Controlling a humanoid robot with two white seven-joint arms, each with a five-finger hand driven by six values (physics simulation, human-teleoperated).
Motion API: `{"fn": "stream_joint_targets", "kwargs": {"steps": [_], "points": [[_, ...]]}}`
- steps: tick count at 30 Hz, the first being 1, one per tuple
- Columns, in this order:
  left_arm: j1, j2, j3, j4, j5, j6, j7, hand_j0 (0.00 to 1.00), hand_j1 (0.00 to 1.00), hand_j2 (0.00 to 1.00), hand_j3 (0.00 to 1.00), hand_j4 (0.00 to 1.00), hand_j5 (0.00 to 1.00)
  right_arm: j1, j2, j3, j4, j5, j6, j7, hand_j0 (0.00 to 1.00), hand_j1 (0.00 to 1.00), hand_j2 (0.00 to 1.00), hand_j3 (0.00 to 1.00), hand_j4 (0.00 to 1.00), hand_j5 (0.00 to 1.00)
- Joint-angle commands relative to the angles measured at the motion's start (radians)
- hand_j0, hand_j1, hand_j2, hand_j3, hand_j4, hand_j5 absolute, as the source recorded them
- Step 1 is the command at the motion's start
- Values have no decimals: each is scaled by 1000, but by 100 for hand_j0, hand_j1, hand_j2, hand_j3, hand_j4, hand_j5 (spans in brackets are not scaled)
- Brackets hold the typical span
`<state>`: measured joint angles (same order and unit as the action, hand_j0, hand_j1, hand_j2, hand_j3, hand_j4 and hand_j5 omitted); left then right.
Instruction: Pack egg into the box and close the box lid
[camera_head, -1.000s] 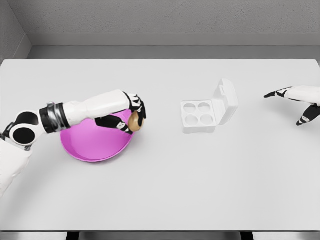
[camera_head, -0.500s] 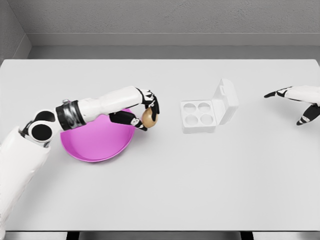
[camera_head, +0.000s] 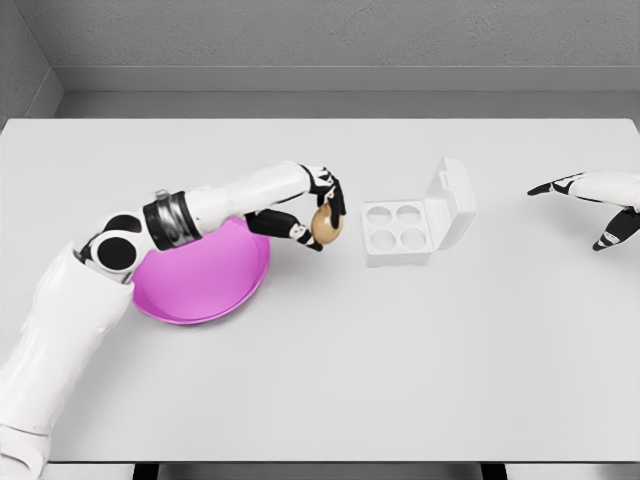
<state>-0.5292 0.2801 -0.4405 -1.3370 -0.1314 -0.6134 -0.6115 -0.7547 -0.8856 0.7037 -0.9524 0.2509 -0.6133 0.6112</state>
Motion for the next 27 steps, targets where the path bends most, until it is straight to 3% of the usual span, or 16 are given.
{"fn": "stream_joint_targets", "kwargs": {"steps": [1,13,27], "points": [[0,-30,0,15,9,3,1,30,30,30,30,30,30,0,-1,-1,0,-5,2,0,100,100,100,100,100,100],[-54,-105,0,111,9,3,1,30,30,30,30,30,30,0,-3,-1,-2,-5,2,0,100,100,100,100,100,100],[-71,-190,0,187,-5,3,1,30,30,30,30,30,30,0,-6,-1,0,-5,2,0,100,100,100,100,100,100]]}}
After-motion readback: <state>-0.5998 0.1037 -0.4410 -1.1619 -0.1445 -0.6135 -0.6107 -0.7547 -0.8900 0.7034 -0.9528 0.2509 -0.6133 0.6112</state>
